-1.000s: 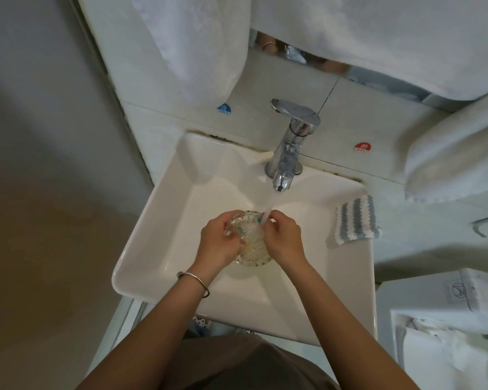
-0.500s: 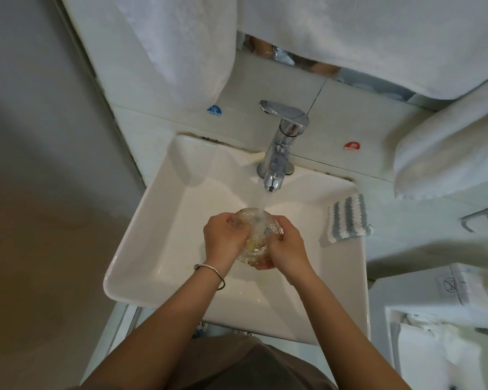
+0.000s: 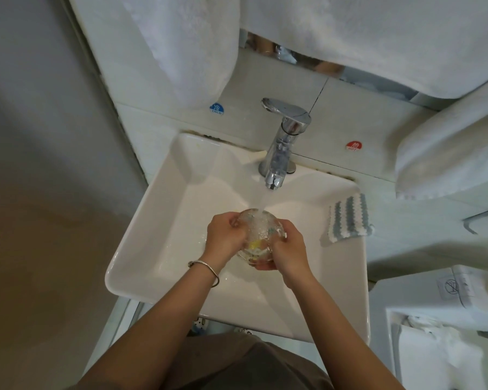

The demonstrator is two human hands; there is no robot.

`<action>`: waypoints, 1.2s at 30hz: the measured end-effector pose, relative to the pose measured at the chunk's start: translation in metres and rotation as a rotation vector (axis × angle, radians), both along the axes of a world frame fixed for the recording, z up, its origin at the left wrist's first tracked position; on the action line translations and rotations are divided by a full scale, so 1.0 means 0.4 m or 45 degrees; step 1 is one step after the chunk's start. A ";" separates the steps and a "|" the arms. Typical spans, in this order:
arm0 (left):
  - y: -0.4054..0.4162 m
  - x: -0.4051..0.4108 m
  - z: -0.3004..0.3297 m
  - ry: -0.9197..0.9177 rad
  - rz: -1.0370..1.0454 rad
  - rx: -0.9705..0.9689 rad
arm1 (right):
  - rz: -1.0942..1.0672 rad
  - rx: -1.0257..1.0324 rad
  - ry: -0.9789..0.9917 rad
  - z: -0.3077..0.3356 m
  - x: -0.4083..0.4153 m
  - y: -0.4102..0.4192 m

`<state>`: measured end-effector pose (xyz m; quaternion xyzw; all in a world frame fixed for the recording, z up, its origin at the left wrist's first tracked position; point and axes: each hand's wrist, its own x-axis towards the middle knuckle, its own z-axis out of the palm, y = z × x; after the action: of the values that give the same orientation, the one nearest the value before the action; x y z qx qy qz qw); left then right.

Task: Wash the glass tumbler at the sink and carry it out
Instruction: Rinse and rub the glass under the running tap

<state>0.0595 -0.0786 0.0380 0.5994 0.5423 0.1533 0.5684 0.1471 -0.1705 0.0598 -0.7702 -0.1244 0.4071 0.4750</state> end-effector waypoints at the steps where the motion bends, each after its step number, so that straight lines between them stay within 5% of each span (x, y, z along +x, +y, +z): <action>1: -0.002 0.005 -0.002 0.021 0.045 0.013 | -0.002 0.005 -0.008 -0.002 -0.002 0.003; 8: -0.016 0.013 0.005 0.078 -0.083 0.091 | -0.140 0.029 -0.042 -0.023 0.000 0.013; 15: -0.053 0.015 0.024 -0.163 0.104 -0.128 | -0.209 -0.015 -0.169 -0.049 -0.015 0.035; 23: -0.038 0.019 0.000 0.039 0.162 -0.028 | -0.123 0.094 -0.014 -0.041 -0.027 0.038; 31: -0.035 -0.005 0.015 -0.191 -0.126 -0.195 | -0.242 0.128 -0.008 -0.041 -0.010 0.035; 36: -0.050 -0.003 0.009 -0.272 -0.076 -0.279 | -0.298 0.146 0.095 -0.047 -0.014 0.039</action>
<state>0.0585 -0.0987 0.0415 0.5299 0.4743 0.1389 0.6892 0.1414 -0.1548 0.0408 -0.7353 -0.0390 0.3696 0.5668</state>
